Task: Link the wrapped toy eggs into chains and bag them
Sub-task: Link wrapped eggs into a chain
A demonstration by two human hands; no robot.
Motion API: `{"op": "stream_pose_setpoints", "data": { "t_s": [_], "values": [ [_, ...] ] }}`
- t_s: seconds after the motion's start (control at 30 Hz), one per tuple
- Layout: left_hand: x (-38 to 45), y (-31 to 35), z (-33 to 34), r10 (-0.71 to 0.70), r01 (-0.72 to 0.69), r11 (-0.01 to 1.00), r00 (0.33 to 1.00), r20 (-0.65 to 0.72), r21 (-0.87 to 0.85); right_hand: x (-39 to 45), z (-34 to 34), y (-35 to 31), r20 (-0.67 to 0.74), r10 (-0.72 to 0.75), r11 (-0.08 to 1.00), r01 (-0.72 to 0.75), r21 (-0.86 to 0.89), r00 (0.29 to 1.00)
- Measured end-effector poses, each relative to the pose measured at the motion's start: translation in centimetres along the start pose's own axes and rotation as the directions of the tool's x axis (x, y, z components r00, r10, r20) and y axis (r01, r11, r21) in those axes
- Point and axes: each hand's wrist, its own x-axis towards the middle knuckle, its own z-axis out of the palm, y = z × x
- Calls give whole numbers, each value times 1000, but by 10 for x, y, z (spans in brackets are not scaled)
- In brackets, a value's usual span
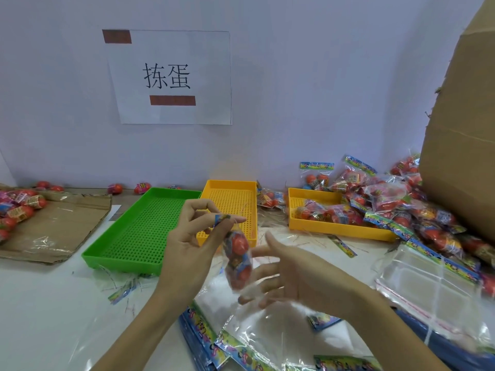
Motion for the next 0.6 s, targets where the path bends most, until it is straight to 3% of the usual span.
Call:
{"op": "stream_pose_setpoints", "data": {
  "t_s": [0.07,0.27,0.4,0.43,0.5,0.57,0.6],
  "values": [
    [-1,-2,1,15,-15,999,1000,13,-32,0,7,1,77,15,1000,-17,23,997],
    [-1,-3,3,-94,104,986,993,77,-131,0,18,4,122,-55,996,47,70,991],
    [0,-10,0,-255,259,960,966,44,-108,3,17,6,28,-160,981,156,115,987],
    [1,-13,-2,-341,341,932,940,18,-126,4,16,6,-26,-204,972,206,111,979],
    [3,-14,-3,-565,552,800,825,18,-235,6,14,5,-161,-295,950,307,55,942],
    [7,-10,-2,-692,699,653,707,146,-291,8,11,5,-308,-374,927,364,-91,875],
    [6,-9,-1,-695,722,626,688,209,-295,9,10,6,-370,-402,916,369,-160,837]
  ]
}}
